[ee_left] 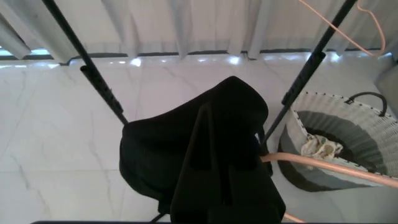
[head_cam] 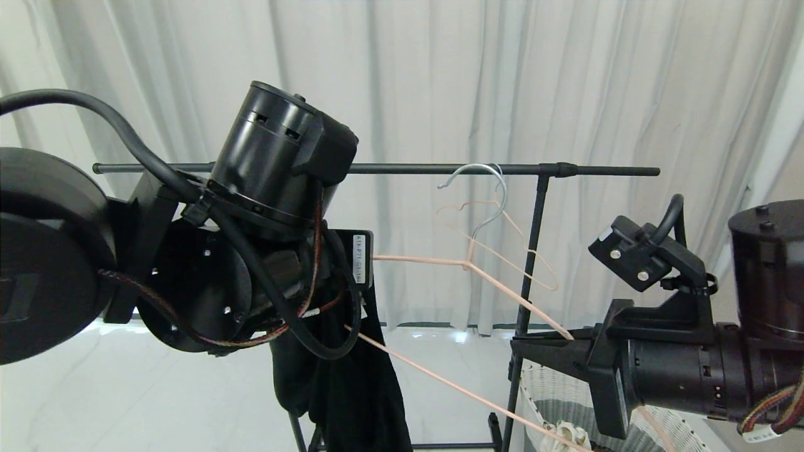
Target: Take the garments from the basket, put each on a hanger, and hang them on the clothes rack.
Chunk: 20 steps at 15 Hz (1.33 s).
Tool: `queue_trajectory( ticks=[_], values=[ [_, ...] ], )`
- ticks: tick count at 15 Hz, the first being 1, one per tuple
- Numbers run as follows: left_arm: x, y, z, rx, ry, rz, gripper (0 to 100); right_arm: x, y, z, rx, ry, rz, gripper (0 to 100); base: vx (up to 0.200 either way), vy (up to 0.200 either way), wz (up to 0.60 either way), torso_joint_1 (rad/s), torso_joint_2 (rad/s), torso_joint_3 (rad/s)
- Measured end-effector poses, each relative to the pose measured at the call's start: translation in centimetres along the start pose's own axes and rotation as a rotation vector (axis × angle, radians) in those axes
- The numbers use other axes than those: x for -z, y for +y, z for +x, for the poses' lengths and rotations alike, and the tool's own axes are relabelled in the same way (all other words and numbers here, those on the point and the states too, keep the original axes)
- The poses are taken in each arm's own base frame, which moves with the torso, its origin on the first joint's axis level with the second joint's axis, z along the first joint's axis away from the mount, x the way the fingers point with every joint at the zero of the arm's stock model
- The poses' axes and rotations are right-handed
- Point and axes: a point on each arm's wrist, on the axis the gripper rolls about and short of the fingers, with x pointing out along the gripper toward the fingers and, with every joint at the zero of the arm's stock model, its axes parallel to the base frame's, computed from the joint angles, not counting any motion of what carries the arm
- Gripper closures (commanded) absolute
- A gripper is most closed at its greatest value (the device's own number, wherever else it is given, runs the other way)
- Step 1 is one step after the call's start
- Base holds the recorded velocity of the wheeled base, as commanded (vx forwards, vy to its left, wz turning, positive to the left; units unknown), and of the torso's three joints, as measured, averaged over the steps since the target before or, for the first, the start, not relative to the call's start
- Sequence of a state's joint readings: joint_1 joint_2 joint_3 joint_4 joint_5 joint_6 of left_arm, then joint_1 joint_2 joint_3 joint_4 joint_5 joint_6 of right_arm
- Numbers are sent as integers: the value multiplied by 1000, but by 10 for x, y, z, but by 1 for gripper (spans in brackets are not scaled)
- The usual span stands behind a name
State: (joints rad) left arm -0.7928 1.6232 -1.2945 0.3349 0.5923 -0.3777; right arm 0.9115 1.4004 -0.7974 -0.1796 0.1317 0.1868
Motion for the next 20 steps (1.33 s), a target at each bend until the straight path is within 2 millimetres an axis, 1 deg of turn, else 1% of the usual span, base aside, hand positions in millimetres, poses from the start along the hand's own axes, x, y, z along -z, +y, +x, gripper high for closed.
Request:
queue_trajectory(
  ticks=[5, 9, 15, 17, 20],
  values=[
    [2, -10, -7, 69, 4, 16, 100, -1, 8, 17, -62, -19, -18, 100, 0, 0, 0, 0, 0, 0],
    [-3, -15, -10, 105, -49, -17, 100, 1, 12, 30, -80, -15, -22, 100, 0, 0, 0, 0, 0, 0],
    [0, -24, -17, 140, -51, 1, 100, -3, 19, 45, -108, -51, 18, 100, 0, 0, 0, 0, 0, 0],
    [0, -24, -18, 144, -57, -3, 100, -3, 19, 47, -105, -50, 27, 100, 0, 0, 0, 0, 0, 0],
    [-3, -26, -20, 156, -86, -19, 100, -2, 17, 49, -17, -68, 96, 100, 0, 0, 0, 0, 0, 0]
  ],
)
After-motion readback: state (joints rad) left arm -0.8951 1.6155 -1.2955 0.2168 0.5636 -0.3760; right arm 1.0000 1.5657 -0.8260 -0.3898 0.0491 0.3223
